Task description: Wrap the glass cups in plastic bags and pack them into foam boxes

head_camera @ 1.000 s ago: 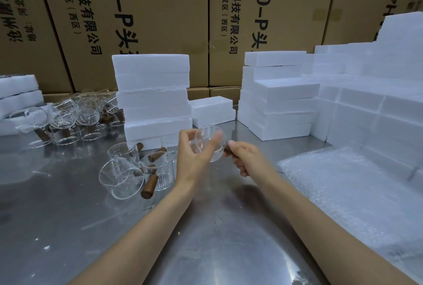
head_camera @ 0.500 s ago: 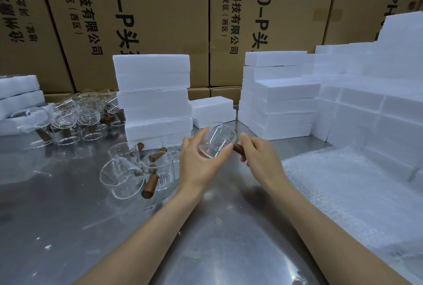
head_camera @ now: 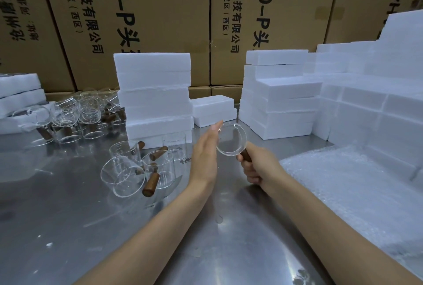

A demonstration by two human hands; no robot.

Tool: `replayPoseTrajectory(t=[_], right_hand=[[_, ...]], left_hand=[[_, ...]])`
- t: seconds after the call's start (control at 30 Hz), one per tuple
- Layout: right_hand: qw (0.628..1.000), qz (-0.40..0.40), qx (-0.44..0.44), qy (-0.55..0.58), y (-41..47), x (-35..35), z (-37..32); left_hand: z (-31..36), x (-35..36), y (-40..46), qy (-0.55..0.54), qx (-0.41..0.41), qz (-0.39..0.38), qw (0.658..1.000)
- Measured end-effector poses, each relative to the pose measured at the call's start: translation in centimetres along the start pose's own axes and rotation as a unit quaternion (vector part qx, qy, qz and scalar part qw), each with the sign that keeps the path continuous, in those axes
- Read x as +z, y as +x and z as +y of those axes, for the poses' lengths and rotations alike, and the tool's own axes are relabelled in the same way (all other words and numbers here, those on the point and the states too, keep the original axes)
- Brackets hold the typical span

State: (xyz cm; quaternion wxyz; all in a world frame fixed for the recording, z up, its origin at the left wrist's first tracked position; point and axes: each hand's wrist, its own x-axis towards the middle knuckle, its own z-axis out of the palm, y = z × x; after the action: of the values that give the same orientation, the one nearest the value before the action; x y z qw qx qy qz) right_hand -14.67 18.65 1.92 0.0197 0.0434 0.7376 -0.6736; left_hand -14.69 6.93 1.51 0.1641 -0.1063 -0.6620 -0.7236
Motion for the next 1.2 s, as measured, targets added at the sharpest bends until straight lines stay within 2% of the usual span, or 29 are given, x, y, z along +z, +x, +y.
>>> replayPoseTrajectory(t=[0.2,0.37,0.63,0.8,0.9,1.03,1.2], right_hand=[[0.996,0.059,-0.033,-0.066,-0.4,0.4,-0.2],[0.993,0.069,-0.026,-0.087,-0.3,0.4,-0.3],[0.999,0.038,0.004,0.007,0.0,-0.7,-0.1],[0.999,-0.026,0.012,0.046,0.0,-1.0,-0.3],[0.996,-0.060,0.016,0.069,0.0,-1.1,-0.4],[0.995,-0.070,0.017,0.064,0.0,-0.9,-0.4],[0.999,-0.040,-0.011,0.013,0.0,-0.6,-0.3]], left_hand=[[0.5,0.3,0.0,-0.033,-0.044,0.044,0.998],[0.1,0.3,-0.3,0.033,-0.014,0.029,0.999],[0.7,-1.2,0.6,0.187,0.055,-0.095,0.976],[2.3,-3.1,1.9,0.169,0.027,-0.200,0.965],[3.1,-4.1,2.2,0.143,-0.001,-0.234,0.962],[2.9,-4.1,2.3,0.065,-0.023,-0.205,0.976],[2.8,-2.7,1.8,-0.034,-0.090,-0.103,0.990]])
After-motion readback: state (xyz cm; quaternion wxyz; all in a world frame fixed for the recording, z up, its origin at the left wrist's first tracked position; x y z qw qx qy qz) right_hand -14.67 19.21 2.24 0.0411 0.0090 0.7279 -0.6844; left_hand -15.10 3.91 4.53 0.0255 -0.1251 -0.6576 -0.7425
